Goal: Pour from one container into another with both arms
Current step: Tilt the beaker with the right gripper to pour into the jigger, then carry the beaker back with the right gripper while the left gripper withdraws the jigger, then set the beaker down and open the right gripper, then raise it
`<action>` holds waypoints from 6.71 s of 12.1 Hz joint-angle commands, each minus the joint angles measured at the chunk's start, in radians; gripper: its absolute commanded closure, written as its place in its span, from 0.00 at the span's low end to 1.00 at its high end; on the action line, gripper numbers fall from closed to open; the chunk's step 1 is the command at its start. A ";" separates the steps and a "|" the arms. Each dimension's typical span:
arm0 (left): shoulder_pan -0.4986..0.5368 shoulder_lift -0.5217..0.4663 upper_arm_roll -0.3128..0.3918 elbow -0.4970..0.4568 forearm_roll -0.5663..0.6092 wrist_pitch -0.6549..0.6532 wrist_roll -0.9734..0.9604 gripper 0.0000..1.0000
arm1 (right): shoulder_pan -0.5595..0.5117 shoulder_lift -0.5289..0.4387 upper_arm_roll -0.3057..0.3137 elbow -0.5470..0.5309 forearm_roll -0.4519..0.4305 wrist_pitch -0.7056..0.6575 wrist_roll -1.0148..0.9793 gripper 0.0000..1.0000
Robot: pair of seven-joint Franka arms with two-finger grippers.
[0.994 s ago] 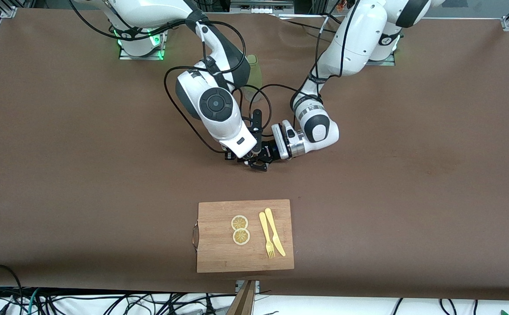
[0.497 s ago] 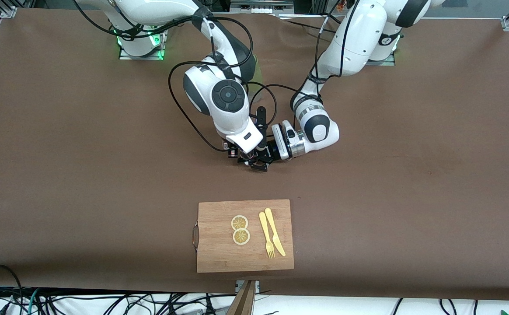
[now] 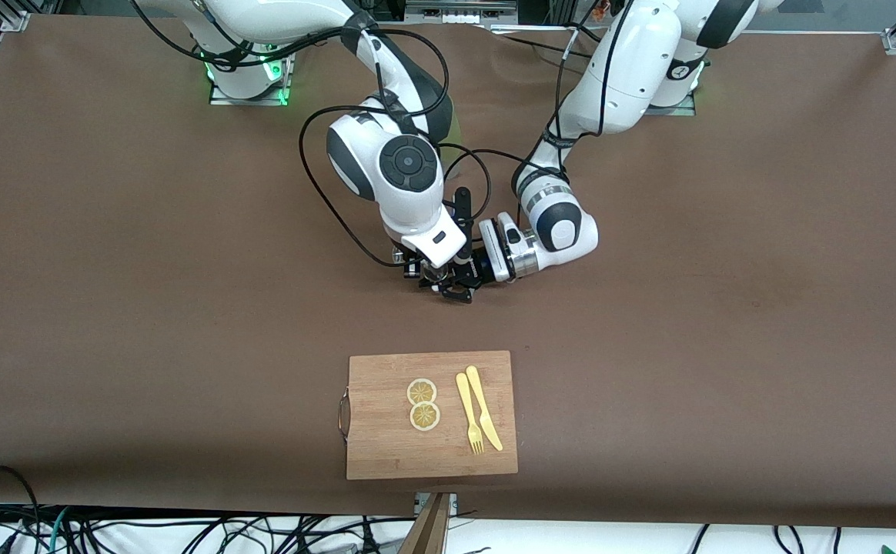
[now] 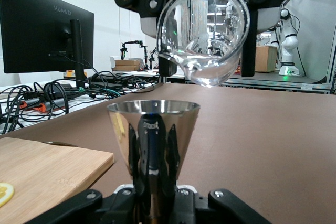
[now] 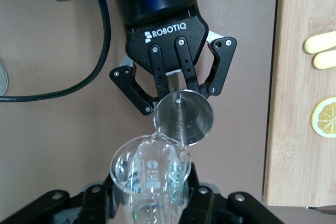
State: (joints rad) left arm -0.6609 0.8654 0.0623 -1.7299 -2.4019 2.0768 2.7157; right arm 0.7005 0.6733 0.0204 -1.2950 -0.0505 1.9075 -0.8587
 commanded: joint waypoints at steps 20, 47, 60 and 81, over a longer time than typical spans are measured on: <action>0.041 0.003 0.041 0.035 -0.039 0.005 0.033 1.00 | -0.470 -0.178 0.007 -0.363 0.975 0.147 -0.800 0.79; 0.843 0.024 0.057 0.139 0.955 -0.623 -0.137 1.00 | -1.067 0.141 -0.007 -0.374 0.926 -0.114 -1.683 0.74; 1.029 0.136 0.064 0.139 1.139 -0.793 0.019 1.00 | -1.038 -0.044 -0.050 -0.357 0.694 -0.068 -1.399 0.00; 1.041 0.195 0.087 0.139 1.176 -0.810 0.130 0.65 | -0.642 -0.626 0.077 -0.454 0.008 -0.260 1.080 0.00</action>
State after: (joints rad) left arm 0.3730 1.0458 0.1454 -1.6106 -1.2735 1.2926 2.7339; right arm 0.0701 0.1022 0.1317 -1.7409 -0.0392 1.7076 0.1707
